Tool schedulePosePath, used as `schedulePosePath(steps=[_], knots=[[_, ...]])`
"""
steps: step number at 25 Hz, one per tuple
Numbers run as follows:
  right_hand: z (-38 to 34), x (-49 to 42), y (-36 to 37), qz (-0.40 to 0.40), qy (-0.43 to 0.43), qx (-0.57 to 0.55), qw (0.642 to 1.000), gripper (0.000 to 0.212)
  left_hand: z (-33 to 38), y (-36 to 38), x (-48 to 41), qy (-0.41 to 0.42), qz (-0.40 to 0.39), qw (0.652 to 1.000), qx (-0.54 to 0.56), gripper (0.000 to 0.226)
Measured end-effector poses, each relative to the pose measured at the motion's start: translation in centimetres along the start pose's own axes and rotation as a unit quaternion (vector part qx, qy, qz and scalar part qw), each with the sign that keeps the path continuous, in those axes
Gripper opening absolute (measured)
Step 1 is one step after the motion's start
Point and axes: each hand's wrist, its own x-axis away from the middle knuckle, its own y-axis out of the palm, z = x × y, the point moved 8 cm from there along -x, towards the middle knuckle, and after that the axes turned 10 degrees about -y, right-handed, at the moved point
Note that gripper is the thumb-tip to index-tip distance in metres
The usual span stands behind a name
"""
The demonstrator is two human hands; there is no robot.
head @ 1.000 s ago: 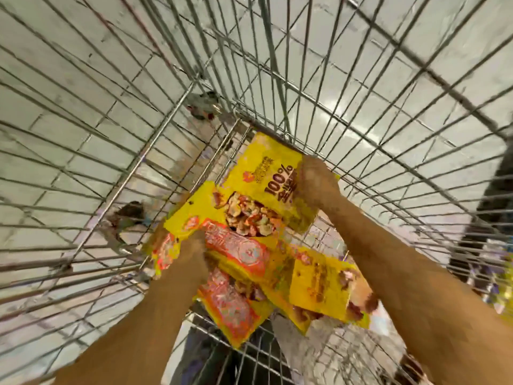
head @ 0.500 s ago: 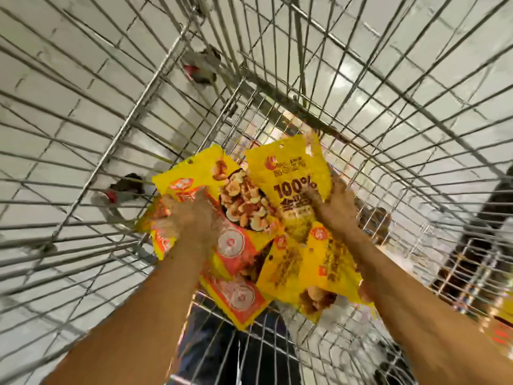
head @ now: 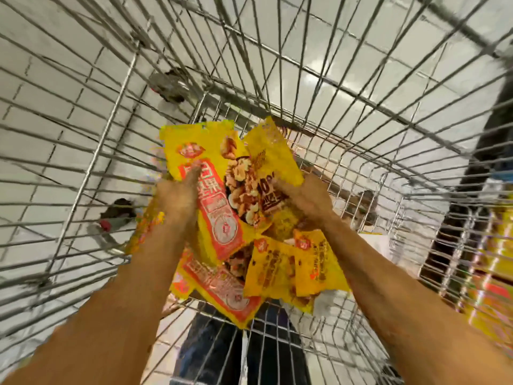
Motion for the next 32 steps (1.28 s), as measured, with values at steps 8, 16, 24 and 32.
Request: schedulePosePath(steps=[8, 16, 24, 32], knots=[[-8.3, 12.6, -17.3, 0.214, -0.036, -0.146, 0.965, 0.026, 15.9, -4.9, 9.7, 0.174, -0.2, 0.964, 0.003, 0.018], [-14.4, 38.9, -30.2, 0.484, -0.136, -0.335, 0.797, 0.012, 29.1, -13.1, 28.5, 0.308, -0.341, 0.885, 0.071, 0.015], [-9.4, 70.9, -30.9, 0.671, -0.157, -0.321, 0.65, 0.02, 28.1, -16.9, 57.8, 0.475, -0.49, 0.723, 0.109, 0.016], [0.6, 98.1, -18.4, 0.829, -0.045, -0.357, 0.427, 0.021, 9.5, -15.2, 81.7, 0.489, -0.67, 0.557, 0.023, 0.023]])
